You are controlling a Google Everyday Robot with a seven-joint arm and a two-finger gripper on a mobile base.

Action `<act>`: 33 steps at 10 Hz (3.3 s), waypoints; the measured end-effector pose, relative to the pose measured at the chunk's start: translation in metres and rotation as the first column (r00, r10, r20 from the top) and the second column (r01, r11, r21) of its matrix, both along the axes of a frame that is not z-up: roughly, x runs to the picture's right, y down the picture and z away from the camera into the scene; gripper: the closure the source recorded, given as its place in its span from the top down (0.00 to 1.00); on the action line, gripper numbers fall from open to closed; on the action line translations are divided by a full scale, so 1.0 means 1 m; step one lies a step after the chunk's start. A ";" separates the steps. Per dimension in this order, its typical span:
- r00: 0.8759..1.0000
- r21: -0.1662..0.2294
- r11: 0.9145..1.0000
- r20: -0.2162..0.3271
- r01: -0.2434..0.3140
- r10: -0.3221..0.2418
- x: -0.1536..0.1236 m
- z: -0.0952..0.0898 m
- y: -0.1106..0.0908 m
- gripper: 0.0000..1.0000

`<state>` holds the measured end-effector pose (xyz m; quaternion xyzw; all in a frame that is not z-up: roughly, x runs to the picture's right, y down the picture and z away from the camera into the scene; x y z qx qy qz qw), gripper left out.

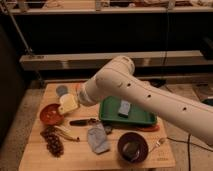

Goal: Wipe red bowl with sponge

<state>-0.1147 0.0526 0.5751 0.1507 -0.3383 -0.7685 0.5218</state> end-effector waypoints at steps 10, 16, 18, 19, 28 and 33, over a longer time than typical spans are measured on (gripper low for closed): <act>1.000 -0.001 1.000 -0.001 -0.001 0.001 0.000 0.000 0.000 0.80; 0.971 0.009 0.999 -0.235 -0.043 0.044 0.079 0.031 -0.020 0.80; 0.947 0.014 0.998 -0.316 -0.060 0.062 0.129 0.043 -0.025 0.80; 0.931 0.010 0.998 -0.358 -0.069 0.068 0.154 0.051 -0.028 0.80; 0.878 -0.015 1.000 -0.479 -0.024 0.014 0.179 0.102 -0.032 0.80; 0.819 -0.138 0.990 -0.569 -0.009 -0.071 0.199 0.260 -0.035 0.80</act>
